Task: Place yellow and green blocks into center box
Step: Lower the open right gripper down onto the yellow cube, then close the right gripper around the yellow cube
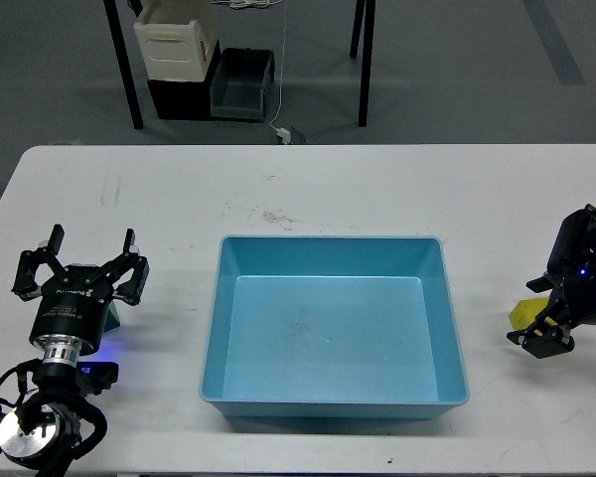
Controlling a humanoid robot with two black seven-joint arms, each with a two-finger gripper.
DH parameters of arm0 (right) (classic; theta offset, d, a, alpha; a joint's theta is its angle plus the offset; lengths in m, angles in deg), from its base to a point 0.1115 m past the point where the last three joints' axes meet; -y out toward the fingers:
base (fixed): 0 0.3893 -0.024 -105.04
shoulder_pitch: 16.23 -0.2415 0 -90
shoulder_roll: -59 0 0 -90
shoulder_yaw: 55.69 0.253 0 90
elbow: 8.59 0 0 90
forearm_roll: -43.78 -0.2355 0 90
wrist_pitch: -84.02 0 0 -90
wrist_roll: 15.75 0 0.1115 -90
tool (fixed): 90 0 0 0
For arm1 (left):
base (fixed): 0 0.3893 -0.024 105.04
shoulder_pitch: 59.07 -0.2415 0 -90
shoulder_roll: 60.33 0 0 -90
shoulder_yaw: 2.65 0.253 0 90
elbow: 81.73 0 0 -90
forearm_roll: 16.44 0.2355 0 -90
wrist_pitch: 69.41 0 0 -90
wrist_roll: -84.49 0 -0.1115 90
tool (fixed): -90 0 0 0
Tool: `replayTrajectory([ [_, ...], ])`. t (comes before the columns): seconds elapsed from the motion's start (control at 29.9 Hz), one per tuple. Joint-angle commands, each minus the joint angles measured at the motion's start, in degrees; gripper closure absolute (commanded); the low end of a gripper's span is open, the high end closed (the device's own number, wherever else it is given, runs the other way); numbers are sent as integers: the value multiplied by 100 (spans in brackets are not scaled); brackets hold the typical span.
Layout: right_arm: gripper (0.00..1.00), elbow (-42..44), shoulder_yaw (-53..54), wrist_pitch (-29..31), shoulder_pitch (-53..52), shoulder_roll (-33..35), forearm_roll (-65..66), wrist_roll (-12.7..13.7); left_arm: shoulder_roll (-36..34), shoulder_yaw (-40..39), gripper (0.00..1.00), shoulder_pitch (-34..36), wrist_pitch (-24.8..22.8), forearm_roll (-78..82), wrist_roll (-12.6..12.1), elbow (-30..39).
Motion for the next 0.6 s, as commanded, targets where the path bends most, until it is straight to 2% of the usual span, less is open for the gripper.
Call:
replayTrajectory([
  [0.0,3,0,-45,1,-26,36,112,0,0,0,0,8,0,0,4,-20],
  [0.57,6,-53,-72,-8,27,62,201,0,0,0,0,17,0,0,4,-29],
])
